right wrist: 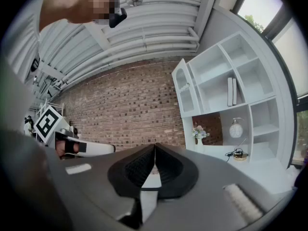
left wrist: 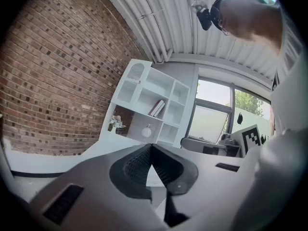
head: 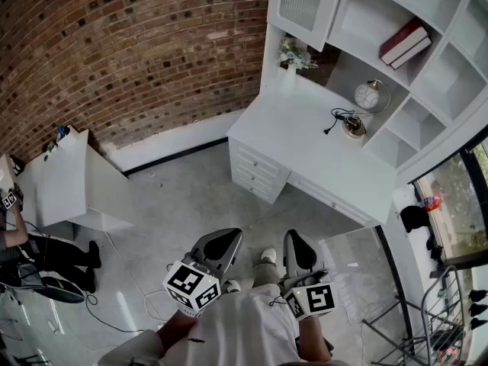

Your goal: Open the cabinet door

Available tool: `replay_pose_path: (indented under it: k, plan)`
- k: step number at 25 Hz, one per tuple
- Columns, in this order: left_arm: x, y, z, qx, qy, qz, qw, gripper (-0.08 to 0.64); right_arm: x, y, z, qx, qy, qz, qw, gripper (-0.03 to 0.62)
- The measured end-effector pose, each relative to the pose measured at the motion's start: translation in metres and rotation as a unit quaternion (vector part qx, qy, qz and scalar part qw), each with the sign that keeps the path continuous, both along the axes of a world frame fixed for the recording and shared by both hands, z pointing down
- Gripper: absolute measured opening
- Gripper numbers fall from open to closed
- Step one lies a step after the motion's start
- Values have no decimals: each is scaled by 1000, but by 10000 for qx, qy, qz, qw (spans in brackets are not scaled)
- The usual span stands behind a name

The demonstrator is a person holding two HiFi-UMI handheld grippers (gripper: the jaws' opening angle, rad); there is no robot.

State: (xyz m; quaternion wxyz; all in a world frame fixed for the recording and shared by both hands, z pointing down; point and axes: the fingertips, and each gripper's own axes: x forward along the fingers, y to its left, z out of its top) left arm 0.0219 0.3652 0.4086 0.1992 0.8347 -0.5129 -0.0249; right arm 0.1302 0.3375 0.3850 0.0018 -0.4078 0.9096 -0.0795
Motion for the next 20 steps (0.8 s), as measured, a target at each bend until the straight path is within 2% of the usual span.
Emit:
replay_pose_path:
  k: [6,10,13,17,20]
  plan:
    - [14,45,-12,274,-89,-389,9988,9,16,52,-16,257,-139,-217,9993,2]
    - [42,73,-26,410,-177,-416,9981,9,37,80,-27,402,-93,-359,9985,0]
    - [65,92,-39,558,-335,-371,9972,9,61,95,-37,482,-188,-293,9982,0]
    - [86,117,-32,398,-344,-444,9976,9,87,118,-40,327,-604,-222,9974,0]
    - [108,130,-31,396,-390,-389,9977,9,102,133,-37,378,-576,-290,9972,0]
